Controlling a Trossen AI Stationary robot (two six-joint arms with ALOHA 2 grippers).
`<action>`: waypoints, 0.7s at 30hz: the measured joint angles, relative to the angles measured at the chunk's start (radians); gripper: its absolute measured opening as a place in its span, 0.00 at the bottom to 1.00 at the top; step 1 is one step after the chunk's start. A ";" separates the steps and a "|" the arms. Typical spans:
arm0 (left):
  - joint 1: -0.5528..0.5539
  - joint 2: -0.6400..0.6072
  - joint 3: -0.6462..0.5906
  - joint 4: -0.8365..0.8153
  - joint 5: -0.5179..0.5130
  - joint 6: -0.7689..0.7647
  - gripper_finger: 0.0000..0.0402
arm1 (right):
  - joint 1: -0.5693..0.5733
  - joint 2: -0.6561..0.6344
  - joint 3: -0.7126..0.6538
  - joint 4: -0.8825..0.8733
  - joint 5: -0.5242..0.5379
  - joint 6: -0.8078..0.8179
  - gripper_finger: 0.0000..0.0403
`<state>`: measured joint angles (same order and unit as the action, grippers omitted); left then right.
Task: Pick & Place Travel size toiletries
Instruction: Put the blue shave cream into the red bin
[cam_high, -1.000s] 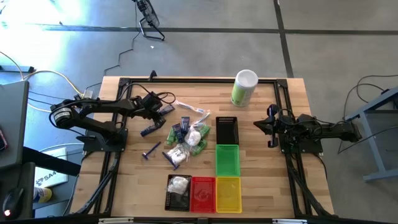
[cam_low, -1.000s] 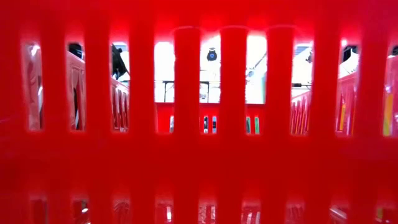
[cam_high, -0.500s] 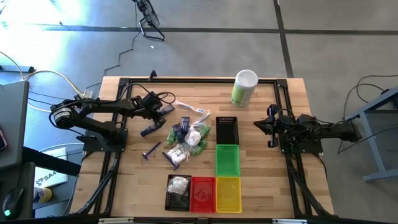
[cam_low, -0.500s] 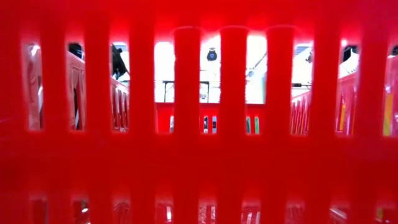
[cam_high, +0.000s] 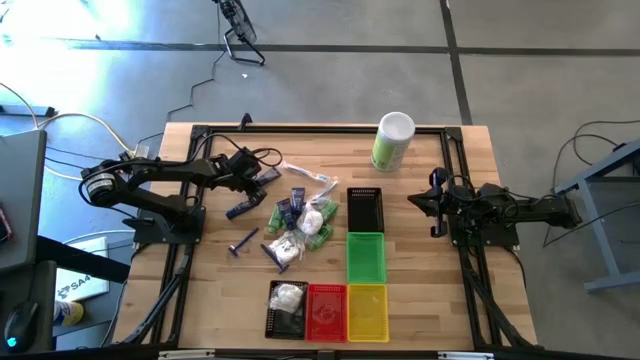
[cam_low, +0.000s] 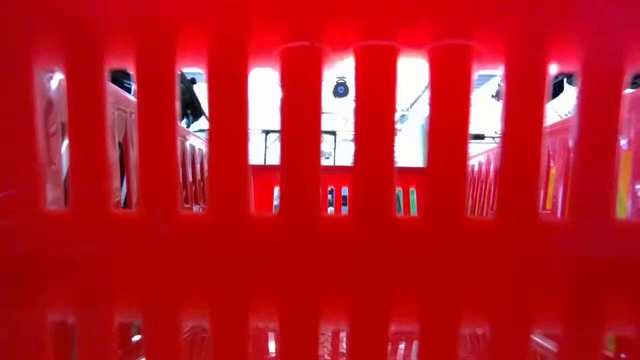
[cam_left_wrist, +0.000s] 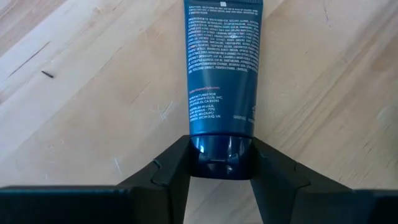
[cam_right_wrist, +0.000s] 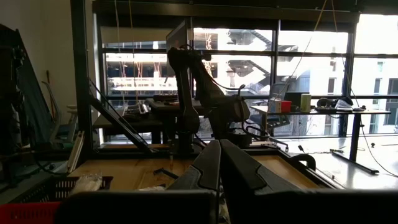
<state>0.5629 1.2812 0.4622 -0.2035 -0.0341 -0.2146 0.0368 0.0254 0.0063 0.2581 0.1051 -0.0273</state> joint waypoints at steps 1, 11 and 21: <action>0.000 0.000 0.000 0.000 0.000 0.001 0.34 | 0.000 0.000 0.000 0.000 0.000 0.000 0.00; 0.000 -0.004 0.000 -0.002 -0.005 0.027 0.34 | 0.000 0.000 0.000 0.000 0.000 0.000 0.00; -0.001 -0.103 0.000 -0.017 -0.004 0.030 0.34 | 0.000 0.000 0.000 0.000 0.000 0.000 0.00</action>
<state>0.5617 1.1785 0.4622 -0.2208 -0.0378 -0.1847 0.0370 0.0252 0.0061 0.2581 0.1051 -0.0274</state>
